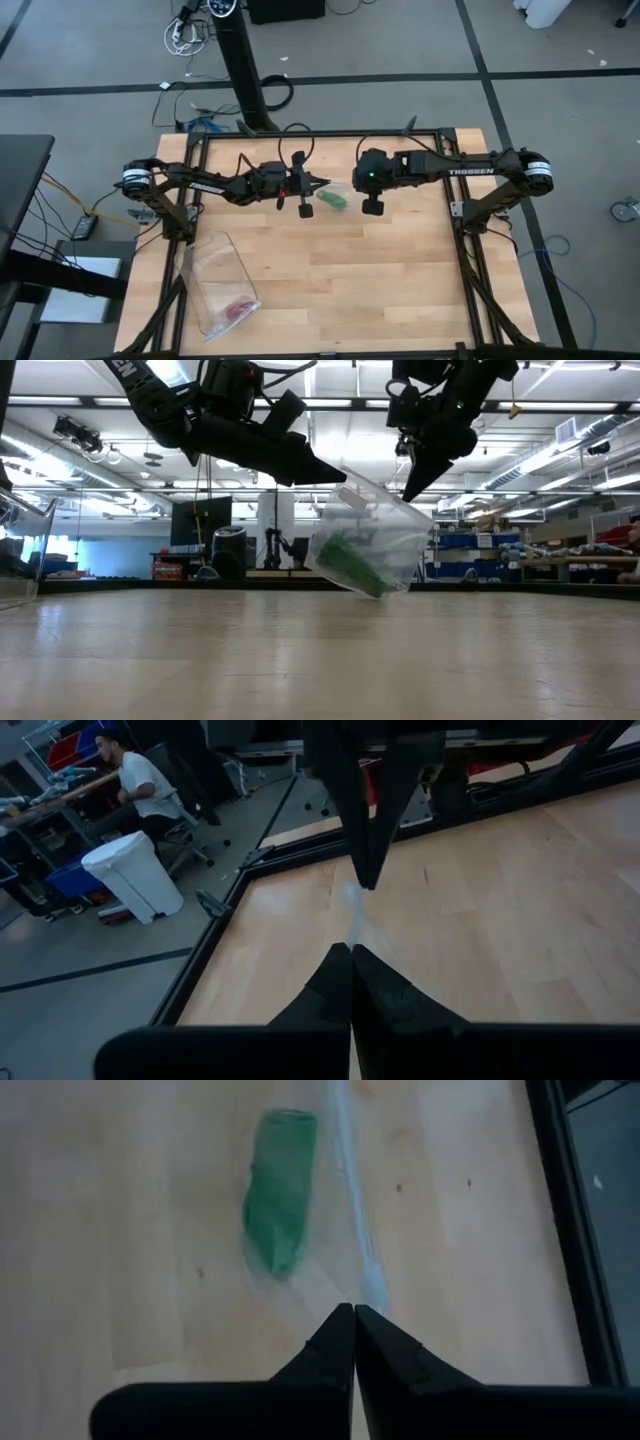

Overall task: Roll bandage
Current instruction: Close the transparent zip bag

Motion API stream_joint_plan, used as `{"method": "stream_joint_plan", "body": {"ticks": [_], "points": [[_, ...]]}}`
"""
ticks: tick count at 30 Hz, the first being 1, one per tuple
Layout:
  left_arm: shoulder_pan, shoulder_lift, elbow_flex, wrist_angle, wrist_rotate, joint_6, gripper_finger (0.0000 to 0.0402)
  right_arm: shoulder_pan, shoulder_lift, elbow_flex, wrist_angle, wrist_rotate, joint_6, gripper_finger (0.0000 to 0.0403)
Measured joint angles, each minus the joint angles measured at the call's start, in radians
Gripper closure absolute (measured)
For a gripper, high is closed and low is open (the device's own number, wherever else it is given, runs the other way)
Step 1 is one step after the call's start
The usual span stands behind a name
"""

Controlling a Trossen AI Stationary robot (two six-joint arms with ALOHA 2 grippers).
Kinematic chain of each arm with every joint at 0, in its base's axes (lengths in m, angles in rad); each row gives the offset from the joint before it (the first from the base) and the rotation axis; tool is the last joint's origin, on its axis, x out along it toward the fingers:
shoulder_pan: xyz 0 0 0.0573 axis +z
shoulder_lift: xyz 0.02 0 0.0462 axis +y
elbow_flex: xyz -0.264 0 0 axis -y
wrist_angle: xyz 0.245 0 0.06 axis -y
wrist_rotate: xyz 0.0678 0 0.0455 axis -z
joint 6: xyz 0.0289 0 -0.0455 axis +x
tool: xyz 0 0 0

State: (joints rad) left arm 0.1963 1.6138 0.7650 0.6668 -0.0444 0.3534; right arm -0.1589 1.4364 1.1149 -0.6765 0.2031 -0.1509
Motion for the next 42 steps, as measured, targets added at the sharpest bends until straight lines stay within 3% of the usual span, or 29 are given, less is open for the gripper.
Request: {"method": "stream_joint_plan", "body": {"ticks": [5,14,19,25,38,42], "points": [[0.0,0.0,0.0,-0.003,0.0,-0.007,0.04,0.008,-0.007,0.0,0.016,0.073,0.011,0.039],[0.0,0.0,0.0,-0.009,0.0,-0.013,0.04,0.04,-0.049,0.0,0.034,0.092,0.015,0.0313],[0.0,0.0,0.0,-0.008,0.0,-0.013,0.04,0.033,-0.049,0.0,0.061,0.085,-0.039,0.0293],[0.0,0.0,0.0,-0.005,0.0,-0.013,0.04,0.001,-0.049,0.0,0.067,-0.023,-0.062,0.0302],[0.0,0.0,0.0,-0.006,0.0,-0.017,0.04,-0.015,-0.014,0.0,0.059,-0.002,-0.089,0.0334],[0.0,0.0,0.0,-0.006,0.0,-0.017,0.04,-0.015,-0.016,0.0,0.039,0.01,-0.089,0.0366]]}}
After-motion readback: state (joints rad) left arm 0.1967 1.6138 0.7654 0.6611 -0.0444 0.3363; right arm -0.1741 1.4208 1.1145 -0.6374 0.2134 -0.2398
